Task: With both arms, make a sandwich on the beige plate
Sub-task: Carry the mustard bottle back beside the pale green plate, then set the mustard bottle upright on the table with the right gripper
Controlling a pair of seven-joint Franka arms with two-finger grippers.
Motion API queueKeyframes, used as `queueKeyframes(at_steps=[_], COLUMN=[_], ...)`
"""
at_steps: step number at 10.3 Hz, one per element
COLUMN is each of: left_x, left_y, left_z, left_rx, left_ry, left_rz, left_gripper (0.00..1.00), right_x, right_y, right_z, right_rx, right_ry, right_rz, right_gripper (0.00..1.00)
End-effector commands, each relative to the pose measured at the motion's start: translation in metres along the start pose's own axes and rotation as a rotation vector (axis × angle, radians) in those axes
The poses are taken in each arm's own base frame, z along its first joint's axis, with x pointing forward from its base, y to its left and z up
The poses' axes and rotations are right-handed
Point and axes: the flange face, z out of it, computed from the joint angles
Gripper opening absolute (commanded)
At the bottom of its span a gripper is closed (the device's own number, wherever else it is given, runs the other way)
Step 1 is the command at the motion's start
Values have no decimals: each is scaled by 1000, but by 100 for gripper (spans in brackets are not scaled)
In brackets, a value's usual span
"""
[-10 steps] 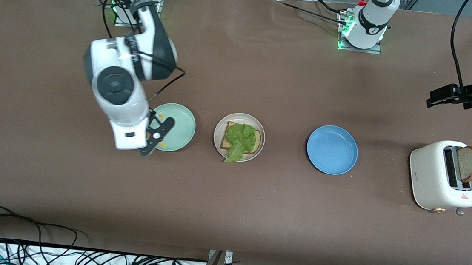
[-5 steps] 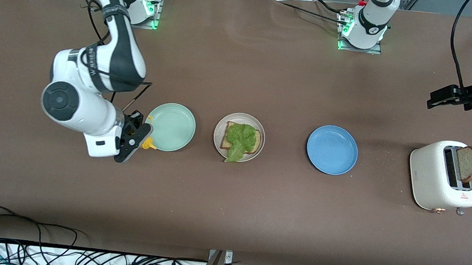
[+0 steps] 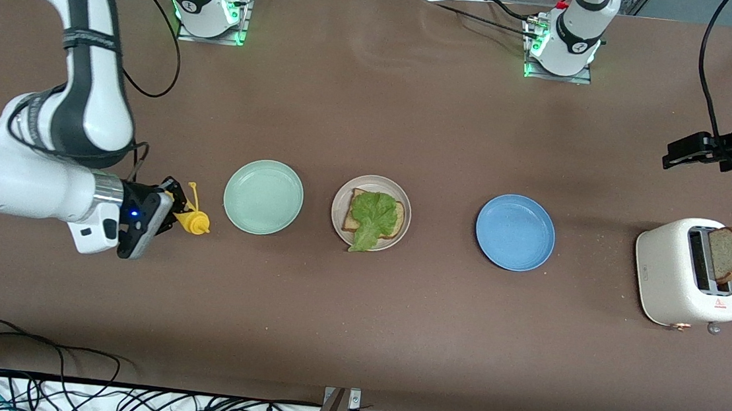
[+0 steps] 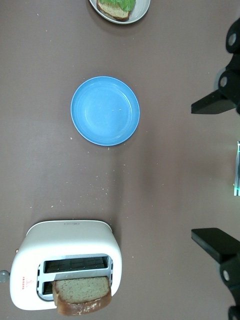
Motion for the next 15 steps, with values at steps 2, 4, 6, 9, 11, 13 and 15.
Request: queueKeyframes(at_steps=[2, 4, 6, 9, 11, 13, 15], left_x=[3, 4, 5, 6, 7, 7, 7], left_y=[-2, -2, -2, -2, -2, -2, -1], left_z=[-3, -1, -1, 0, 2, 1, 2], left_rx=[10, 10, 10, 10, 10, 10, 9], left_ry=[8, 5, 5, 4, 1, 4, 2], left_rz=[7, 7, 7, 7, 7, 7, 7], left_gripper=[100, 100, 100, 100, 100, 100, 100], right_x=[-41, -65, -95, -144, -172, -182, -194], right_y=[8, 13, 20, 38, 47, 52, 52], right_z=[11, 19, 24, 54, 78, 105, 135], right_rx=[88, 149, 201, 269, 319, 321, 346], right_ry=[153, 270, 378, 558, 656, 693, 741], right_rz=[-104, -183, -257, -373, -414, -488, -511], right_gripper=[0, 0, 0, 0, 0, 0, 0])
